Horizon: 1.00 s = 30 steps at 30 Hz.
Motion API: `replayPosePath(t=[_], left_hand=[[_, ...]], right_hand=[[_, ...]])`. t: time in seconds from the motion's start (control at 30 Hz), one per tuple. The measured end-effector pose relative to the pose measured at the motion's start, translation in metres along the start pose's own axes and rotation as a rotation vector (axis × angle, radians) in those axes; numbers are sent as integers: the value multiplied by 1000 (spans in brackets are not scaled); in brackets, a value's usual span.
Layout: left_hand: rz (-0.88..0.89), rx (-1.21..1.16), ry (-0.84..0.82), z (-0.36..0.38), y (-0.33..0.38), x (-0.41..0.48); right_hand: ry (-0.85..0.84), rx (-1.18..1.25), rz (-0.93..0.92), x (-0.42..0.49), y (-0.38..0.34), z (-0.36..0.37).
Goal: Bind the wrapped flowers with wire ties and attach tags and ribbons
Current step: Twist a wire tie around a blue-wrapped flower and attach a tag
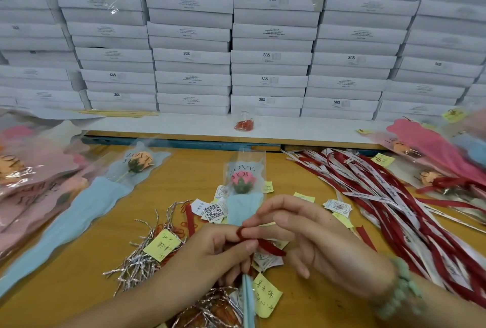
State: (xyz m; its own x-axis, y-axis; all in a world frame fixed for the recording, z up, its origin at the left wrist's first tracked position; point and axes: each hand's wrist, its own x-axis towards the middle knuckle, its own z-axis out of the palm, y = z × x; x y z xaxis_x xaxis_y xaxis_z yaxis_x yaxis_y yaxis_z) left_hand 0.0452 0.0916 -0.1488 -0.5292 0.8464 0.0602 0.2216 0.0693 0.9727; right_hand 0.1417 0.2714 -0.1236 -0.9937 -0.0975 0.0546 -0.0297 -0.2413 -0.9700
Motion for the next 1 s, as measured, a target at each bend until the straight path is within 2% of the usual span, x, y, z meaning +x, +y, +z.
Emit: replayPosePath(t=[0.17,0.33,0.57,0.73,0.83,1.0], left_hand=[[-39,-28,2,-1,1,0],[-52,-19,-10,-2,-2,1],[10,61,-34,-1,-2,1],[0,19,0,0,0,1],[-24,-19,12,0,1,-1],[-33,-28,20,-1,2,-2]], right_hand=[[220,-648,-175,-4,3,2],[236,-957,-246,-4,9,5],[226,-1089,-290,-3,12,9],[217,-1196,-302,-4,13,10],[203,-1197,-332,-6,11,9],[139,-1202,-270,-5,9,8]])
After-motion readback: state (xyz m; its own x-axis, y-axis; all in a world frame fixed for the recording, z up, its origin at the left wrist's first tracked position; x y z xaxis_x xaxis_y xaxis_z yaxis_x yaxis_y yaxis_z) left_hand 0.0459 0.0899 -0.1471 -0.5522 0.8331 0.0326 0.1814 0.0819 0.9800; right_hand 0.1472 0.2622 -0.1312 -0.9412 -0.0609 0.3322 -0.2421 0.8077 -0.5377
